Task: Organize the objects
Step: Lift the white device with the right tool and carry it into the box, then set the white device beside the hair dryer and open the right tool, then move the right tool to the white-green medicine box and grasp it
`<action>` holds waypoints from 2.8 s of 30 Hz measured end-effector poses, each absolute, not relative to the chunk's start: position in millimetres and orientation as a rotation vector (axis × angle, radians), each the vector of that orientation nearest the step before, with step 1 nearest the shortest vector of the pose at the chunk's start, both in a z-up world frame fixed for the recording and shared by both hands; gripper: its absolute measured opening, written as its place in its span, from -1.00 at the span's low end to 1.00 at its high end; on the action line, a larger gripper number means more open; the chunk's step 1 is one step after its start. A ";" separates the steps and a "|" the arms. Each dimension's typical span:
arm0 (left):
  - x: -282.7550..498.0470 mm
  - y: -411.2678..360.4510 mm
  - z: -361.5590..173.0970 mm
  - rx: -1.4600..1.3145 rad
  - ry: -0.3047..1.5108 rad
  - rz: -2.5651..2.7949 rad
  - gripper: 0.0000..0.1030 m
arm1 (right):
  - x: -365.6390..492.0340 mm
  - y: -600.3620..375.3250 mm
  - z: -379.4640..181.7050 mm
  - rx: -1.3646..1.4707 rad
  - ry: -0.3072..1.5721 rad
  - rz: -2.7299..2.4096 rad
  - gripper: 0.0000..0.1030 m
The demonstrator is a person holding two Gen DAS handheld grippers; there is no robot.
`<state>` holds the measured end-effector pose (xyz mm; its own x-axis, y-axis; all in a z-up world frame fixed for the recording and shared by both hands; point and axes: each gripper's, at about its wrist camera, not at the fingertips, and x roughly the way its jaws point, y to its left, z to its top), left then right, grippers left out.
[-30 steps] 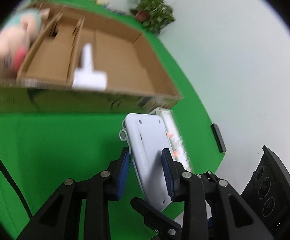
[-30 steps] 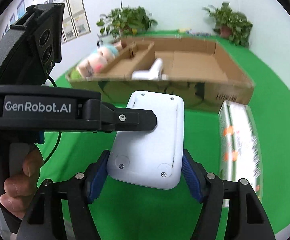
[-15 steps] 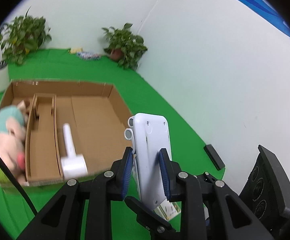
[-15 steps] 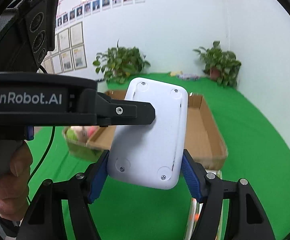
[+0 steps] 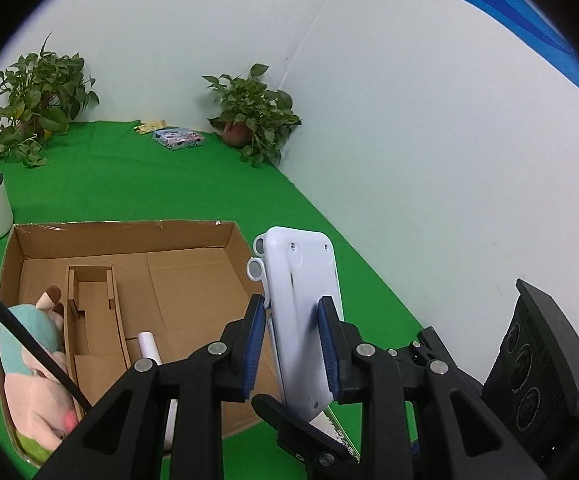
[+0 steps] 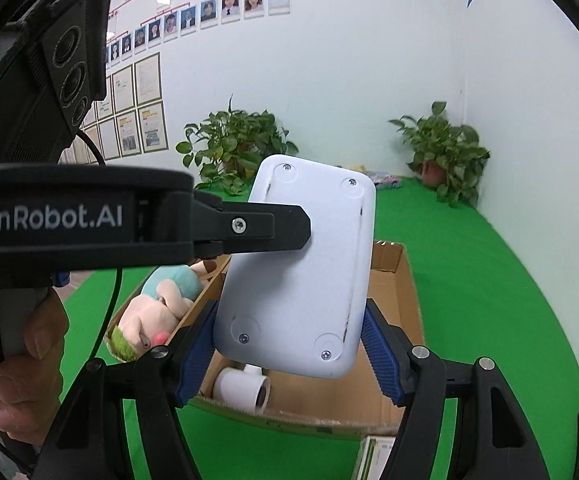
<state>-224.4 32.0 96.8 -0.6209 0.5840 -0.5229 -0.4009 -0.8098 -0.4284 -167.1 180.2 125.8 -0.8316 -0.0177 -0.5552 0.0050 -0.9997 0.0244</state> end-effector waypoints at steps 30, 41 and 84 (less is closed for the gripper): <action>-305.7 38.9 -78.9 -1.507 -0.430 2.197 -0.52 | -270.2 236.0 -64.5 1.669 -0.352 -2.433 0.28; -307.5 38.4 -97.9 -1.662 -0.413 2.199 -0.49 | -282.7 236.1 -91.0 1.791 -0.383 -2.285 0.33; -224.8 -17.5 -73.5 -1.544 -0.637 2.489 -0.48 | -135.7 248.4 0.8 1.134 -0.144 -2.877 0.97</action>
<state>-224.8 -17.5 -73.5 -0.4619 0.3368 -0.8205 0.0989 -0.8998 -0.4250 -135.7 248.4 0.8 -0.7307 -0.0770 -0.6783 0.0089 -0.9946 0.1034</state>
